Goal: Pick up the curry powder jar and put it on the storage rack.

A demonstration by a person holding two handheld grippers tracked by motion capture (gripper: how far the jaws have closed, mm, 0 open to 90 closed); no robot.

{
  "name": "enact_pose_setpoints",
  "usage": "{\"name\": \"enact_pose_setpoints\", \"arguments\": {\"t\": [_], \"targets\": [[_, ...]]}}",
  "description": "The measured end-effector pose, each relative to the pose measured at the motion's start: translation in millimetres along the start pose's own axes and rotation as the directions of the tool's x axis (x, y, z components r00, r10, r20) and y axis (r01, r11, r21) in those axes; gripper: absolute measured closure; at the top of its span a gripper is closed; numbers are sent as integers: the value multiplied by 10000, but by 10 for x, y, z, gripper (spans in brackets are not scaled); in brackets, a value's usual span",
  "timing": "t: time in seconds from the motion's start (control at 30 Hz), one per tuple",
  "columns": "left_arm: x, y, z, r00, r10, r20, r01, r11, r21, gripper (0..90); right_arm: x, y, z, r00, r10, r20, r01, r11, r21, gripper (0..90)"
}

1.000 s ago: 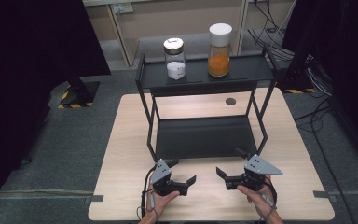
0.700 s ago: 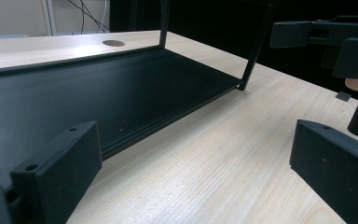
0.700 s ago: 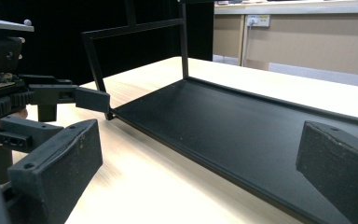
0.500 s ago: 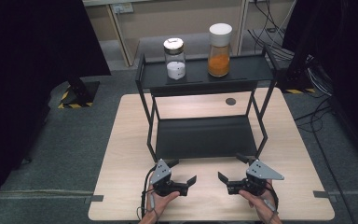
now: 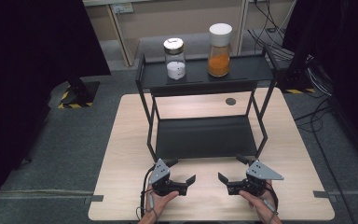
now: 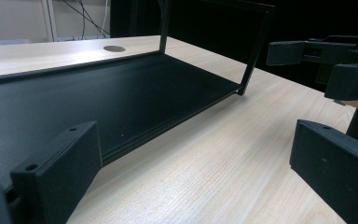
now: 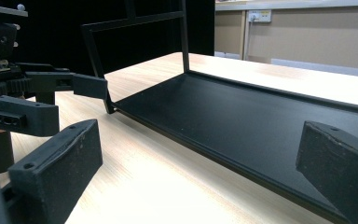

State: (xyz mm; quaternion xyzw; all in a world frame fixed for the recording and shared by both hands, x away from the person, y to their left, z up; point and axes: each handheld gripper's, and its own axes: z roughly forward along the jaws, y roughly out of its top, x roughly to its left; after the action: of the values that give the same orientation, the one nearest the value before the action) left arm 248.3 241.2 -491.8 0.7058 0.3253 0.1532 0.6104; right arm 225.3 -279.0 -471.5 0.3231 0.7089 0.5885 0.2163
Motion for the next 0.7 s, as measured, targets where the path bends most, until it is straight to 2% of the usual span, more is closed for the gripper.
{"name": "enact_pose_setpoints", "arguments": {"t": [0.7], "targets": [[-2,-7,-2,10000,-22,-21,22,10000,-3,15,2,-14,6,10000,33,-26,-33,10000,5,5]]}}
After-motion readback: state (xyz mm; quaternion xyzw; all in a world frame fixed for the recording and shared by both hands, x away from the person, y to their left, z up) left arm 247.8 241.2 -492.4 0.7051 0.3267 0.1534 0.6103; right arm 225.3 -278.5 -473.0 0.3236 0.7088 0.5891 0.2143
